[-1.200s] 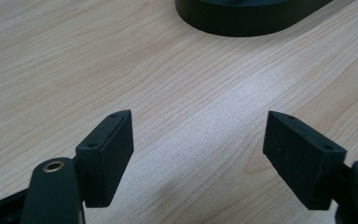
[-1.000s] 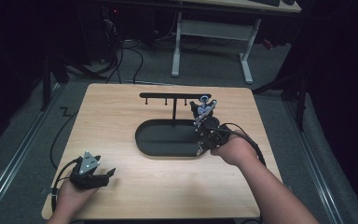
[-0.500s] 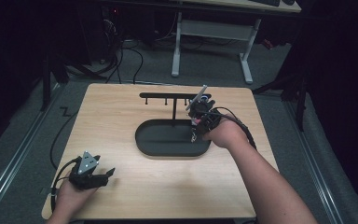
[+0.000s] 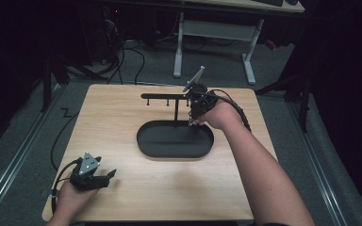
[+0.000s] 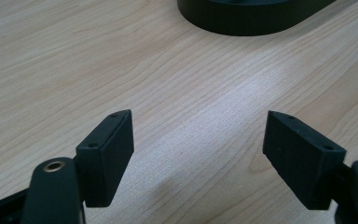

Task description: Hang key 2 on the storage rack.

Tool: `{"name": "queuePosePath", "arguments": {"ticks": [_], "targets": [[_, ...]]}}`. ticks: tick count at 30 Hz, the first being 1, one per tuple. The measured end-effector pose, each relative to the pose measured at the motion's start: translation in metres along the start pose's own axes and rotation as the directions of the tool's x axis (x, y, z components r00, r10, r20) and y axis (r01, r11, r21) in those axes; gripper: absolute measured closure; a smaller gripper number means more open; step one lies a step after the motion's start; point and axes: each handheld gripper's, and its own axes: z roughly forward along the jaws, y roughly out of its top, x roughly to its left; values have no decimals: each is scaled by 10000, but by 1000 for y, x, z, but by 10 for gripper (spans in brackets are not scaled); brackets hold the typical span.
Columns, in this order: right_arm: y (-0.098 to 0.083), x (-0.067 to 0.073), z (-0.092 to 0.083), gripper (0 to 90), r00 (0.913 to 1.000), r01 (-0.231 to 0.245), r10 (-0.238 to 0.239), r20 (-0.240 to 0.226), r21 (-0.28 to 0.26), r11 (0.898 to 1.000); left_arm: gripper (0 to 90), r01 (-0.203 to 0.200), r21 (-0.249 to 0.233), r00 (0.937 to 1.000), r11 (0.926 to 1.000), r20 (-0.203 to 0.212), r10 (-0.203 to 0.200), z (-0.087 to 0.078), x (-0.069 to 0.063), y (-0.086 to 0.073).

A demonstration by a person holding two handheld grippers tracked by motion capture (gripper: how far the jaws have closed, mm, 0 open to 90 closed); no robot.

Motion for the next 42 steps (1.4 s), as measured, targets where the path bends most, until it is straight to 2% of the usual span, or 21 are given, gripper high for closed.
{"name": "queuePosePath", "arguments": {"ticks": [3,9,19,20,33,36,42], "targets": [[6,-1,-2,891,10000,53,-53,14,-105,9999,252,16,-23,10000,10000,-11,-16,0,0,0],[14,-7,-3,891,9998,-145,147,96,-186,9997,252,-6,-39,10000,10000,-14,6,-1,0,0],[22,-11,0,890,9995,-311,310,-34,-204,9993,252,2,-67,10000,10000,15,-2,-1,1,0],[23,-12,0,890,9998,-196,195,-42,-225,9996,252,0,-60,10000,10000,18,0,-1,1,0],[25,-22,0,881,9985,-512,503,-216,-406,9979,253,-127,44,9999,9999,-6,127,-2,0,0],[23,-26,0,869,9969,-766,757,-220,-420,9962,253,-46,-16,10000,10000,21,46,-2,-1,-1],[25,-28,3,870,9976,-690,685,-117,-512,9963,252,-116,36,9999,9999,1,116,-2,-2,-1]]}}
